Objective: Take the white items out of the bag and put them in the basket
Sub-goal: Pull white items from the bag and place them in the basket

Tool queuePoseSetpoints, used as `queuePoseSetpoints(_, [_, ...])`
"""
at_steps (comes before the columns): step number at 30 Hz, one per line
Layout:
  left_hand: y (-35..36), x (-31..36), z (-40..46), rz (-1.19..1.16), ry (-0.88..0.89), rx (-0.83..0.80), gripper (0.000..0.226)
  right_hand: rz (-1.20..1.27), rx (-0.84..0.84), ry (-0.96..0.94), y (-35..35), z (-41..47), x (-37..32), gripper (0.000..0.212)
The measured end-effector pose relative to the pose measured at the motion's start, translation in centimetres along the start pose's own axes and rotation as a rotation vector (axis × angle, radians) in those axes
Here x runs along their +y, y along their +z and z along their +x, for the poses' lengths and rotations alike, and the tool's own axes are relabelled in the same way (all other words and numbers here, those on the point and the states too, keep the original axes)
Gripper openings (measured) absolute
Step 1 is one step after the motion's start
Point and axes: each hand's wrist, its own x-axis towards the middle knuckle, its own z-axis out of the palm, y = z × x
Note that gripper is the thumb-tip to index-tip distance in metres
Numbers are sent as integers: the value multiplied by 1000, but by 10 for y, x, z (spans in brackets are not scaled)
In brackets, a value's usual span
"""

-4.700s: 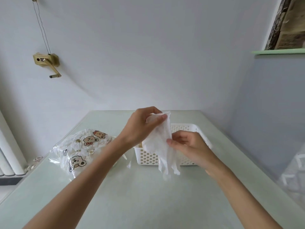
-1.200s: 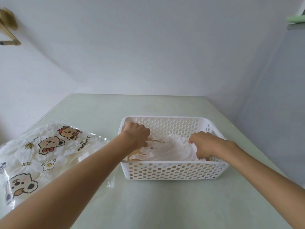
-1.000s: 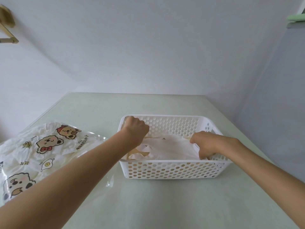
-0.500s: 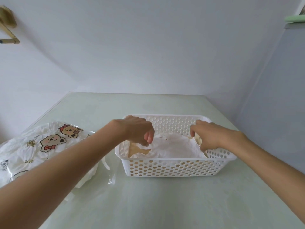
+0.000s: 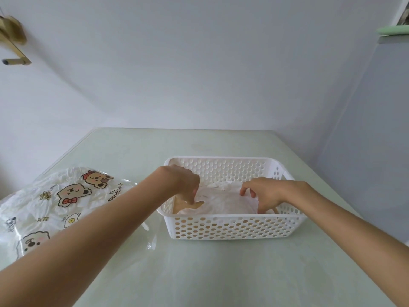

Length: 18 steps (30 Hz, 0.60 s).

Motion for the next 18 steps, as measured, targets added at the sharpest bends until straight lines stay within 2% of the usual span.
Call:
queuePoseSetpoints(2, [-2, 1, 0, -18, 20, -12, 41, 17, 0, -4, 1, 0, 2, 68])
queuePoseSetpoints(4, [1, 4, 1, 28, 22, -88, 42, 30, 8, -13, 2, -1, 4, 68])
queuePoseSetpoints(6, [6, 6, 3, 91, 19, -99, 35, 32, 16, -25, 4, 0, 6, 67])
queuePoseSetpoints(11, [4, -3, -11, 69, 44, 85, 38, 54, 33, -41, 1, -3, 5, 65])
queuePoseSetpoints(15, [-11, -16, -49, -101, 21, 232, 33, 95, 289, -105, -15, -26, -8, 47])
queuePoseSetpoints(18, [-13, -34, -95, -212, -44, 371, 21, 290, 506, -217, -23, -48, -35, 29])
